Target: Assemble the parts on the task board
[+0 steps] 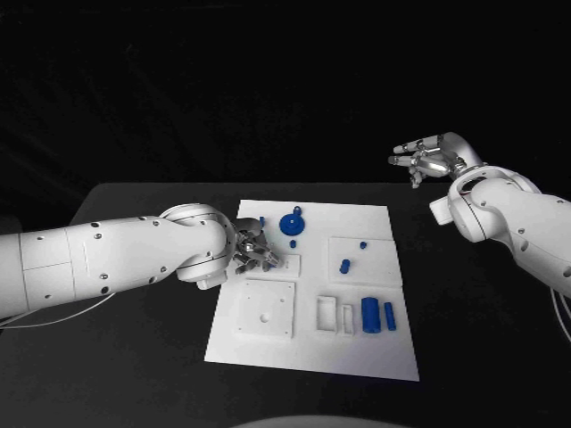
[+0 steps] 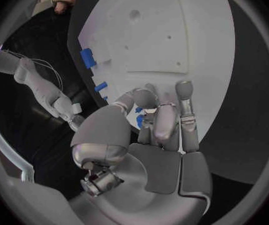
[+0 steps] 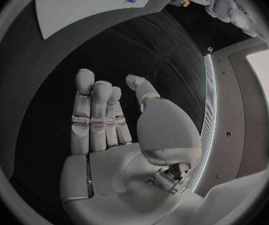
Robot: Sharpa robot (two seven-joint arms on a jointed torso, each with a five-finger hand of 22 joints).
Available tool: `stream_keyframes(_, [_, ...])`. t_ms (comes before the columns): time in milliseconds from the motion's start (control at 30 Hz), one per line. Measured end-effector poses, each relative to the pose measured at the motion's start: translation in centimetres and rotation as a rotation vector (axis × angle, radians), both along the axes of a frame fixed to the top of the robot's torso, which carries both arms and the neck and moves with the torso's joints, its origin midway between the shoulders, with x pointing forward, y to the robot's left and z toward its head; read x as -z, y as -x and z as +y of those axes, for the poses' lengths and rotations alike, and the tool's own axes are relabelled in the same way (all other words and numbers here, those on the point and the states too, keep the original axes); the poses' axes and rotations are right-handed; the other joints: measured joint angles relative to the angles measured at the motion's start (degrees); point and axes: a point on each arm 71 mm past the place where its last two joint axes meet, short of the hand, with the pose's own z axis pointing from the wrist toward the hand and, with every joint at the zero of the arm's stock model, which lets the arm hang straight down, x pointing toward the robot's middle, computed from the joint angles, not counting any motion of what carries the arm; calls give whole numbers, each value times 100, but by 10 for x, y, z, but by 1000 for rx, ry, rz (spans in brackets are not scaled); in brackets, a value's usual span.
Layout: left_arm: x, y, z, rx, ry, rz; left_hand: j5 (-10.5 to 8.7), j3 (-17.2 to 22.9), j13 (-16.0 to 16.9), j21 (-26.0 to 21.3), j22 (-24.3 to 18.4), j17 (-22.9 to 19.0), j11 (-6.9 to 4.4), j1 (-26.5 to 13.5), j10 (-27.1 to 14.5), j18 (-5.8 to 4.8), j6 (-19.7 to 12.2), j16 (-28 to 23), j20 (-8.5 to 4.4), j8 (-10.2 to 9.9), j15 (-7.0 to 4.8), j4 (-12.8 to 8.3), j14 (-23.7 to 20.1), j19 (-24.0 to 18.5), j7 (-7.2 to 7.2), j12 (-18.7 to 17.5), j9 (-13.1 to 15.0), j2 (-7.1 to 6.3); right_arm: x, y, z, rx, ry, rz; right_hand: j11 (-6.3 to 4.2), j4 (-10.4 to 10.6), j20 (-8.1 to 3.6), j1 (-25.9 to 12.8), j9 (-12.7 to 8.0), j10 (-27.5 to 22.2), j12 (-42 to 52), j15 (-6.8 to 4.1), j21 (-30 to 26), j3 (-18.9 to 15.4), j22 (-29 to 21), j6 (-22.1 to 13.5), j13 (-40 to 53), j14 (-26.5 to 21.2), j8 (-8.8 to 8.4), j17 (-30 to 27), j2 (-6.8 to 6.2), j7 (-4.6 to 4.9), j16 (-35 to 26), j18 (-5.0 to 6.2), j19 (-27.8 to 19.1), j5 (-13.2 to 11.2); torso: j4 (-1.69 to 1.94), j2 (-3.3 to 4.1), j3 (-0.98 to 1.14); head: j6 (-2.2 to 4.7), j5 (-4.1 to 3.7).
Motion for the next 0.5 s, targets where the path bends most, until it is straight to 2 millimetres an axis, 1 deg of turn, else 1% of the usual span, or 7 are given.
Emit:
stream_keyframes(200, [0, -1, 0, -1, 3, 13, -2, -9, -75, -23, 1, -46, 0, 1, 0, 0, 0, -24, -5, 0, 0, -9, 0, -5, 0, -52, 9, 1, 0, 0, 0, -1, 0, 2, 0, 4, 0, 0, 0, 0, 0, 0, 0, 4, 0, 0, 0, 0, 0, 0, 0, 0, 0, 0, 0, 0, 0, -2, 0, 8, 4])
stream_keyframes(333, [0, -3, 0, -2, 6, 27, -140, -24, -126, -67, 1, -101, 0, 9, 0, 0, 0, -69, -43, -28, 20, -40, -20, -1, 0, -88, 1, -3, 1, 0, 0, -2, 0, 3, 0, 4, 0, 0, 0, 0, 0, 0, 0, 4, 0, 0, 1, 0, 0, -1, 0, 0, 0, -1, 0, 0, 0, -3, 0, 13, 6])
stream_keyframes(433, [0, -3, 0, -3, 9, 37, -258, -62, -168, -95, 0, -163, 0, 74, 0, 0, 0, -119, -63, -70, 20, -34, -20, -22, 0, -133, -35, -39, 1, 0, 0, -3, 0, 4, 0, 4, 0, 1, 1, 0, 0, 0, 0, 3, -1, 0, 1, 0, 0, -1, 0, 0, 0, -2, 0, 0, -1, -3, 1, 13, 6])
stream_keyframes(467, [0, -3, 0, -4, 10, 40, -269, -100, -190, -111, 0, -178, 0, 100, 0, -14, 0, -120, -85, -106, 20, 4, -20, 0, 0, -133, -77, -64, 1, 0, 0, -3, 1, 4, 0, 4, 0, 1, 1, 0, 0, 0, 0, 3, -1, 0, 1, 0, 0, -1, 0, 0, 0, -2, 0, 0, 0, -3, 2, 13, 6])
stream_keyframes(500, [0, -3, 0, -5, 11, 43, -269, -162, -218, -116, -1, -207, 1, 131, 0, -88, 2, -159, -107, -170, 20, 35, -20, 18, 2, -152, -144, -90, 1, 0, 0, -3, 1, 5, 0, 4, 0, 1, 1, 0, 0, 0, 0, 3, -1, 0, 1, 0, 0, -1, 0, 0, 0, -2, 0, 0, 0, -3, 3, 13, 4])
